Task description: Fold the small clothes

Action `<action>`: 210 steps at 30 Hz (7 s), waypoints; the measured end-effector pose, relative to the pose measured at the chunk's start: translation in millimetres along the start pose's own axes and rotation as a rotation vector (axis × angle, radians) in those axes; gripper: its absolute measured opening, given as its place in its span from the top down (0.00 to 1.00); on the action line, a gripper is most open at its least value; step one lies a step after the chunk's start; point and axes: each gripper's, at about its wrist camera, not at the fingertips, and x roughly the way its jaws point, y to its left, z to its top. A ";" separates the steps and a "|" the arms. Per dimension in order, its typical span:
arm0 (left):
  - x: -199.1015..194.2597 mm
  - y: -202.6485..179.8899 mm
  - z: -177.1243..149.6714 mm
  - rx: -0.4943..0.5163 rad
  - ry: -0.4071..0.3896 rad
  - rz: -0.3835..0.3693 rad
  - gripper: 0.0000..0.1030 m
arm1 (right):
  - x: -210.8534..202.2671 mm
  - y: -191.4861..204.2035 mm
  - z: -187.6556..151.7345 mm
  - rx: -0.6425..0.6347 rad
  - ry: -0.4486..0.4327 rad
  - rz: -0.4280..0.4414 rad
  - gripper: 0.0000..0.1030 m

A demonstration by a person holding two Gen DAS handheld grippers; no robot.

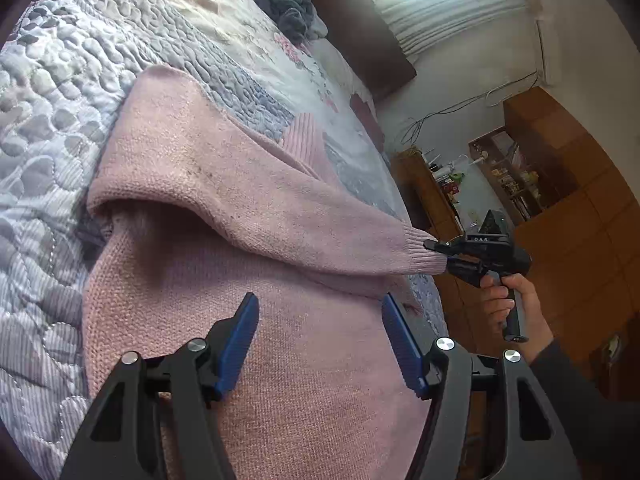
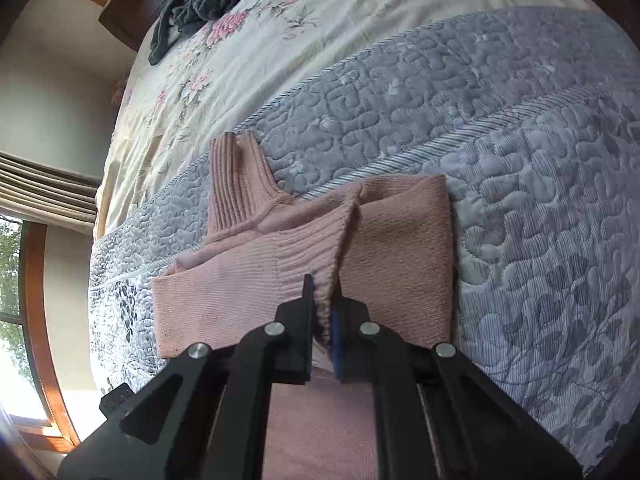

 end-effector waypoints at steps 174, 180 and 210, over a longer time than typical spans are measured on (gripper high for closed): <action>116.4 -59.6 62.3 0.320 0.529 0.207 0.98 | 88.9 53.8 -111.2 -0.588 0.072 0.185 0.94; 15.1 -71.4 45.8 0.217 0.450 0.182 0.72 | 13.4 4.3 -144.8 -0.373 0.074 0.278 0.73; -185.9 4.1 -165.4 -0.405 0.544 0.210 0.30 | -80.5 -154.8 -378.9 0.124 0.330 0.264 0.41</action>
